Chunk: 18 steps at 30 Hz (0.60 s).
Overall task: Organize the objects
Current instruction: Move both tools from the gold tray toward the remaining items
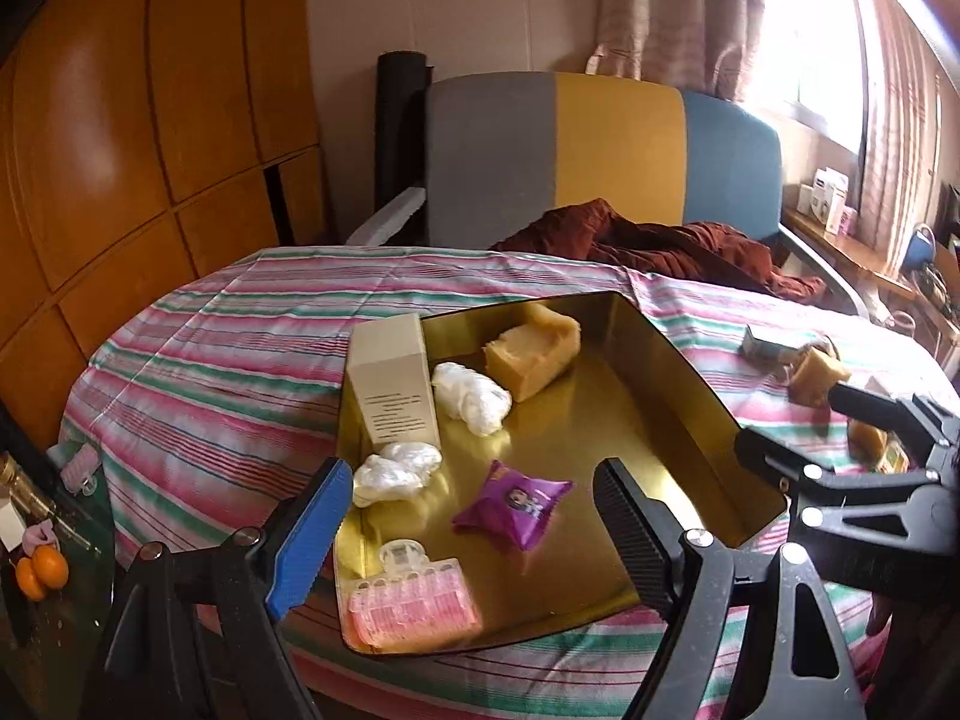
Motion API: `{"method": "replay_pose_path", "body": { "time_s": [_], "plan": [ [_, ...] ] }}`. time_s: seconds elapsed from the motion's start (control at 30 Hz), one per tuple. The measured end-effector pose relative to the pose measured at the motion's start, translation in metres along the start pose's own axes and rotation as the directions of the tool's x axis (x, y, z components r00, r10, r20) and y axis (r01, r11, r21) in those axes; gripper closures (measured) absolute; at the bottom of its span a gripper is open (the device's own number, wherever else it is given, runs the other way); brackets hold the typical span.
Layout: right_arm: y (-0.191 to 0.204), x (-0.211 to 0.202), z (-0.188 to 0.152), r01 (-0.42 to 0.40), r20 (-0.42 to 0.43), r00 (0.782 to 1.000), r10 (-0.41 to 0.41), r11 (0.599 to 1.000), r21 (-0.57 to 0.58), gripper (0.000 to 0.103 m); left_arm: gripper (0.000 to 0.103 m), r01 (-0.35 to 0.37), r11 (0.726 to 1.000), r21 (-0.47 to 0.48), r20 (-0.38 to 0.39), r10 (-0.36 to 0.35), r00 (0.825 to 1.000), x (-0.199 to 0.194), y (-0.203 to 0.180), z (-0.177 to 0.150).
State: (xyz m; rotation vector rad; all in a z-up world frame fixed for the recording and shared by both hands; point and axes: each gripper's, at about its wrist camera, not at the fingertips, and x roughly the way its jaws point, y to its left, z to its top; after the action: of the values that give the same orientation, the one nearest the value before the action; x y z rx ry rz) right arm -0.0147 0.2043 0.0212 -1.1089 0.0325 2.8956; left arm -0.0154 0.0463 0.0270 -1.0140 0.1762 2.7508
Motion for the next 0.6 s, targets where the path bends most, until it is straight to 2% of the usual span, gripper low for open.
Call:
{"method": "replay_pose_path", "body": {
  "time_s": [0.6],
  "plan": [
    [-0.072,-0.011,-0.010,0.081,-0.009,0.997,-0.081,0.991,0.105,0.005,0.019,0.045,0.987,0.156,-0.001,-0.045,0.999,-0.008,-0.051,-0.004]
  ]
}}
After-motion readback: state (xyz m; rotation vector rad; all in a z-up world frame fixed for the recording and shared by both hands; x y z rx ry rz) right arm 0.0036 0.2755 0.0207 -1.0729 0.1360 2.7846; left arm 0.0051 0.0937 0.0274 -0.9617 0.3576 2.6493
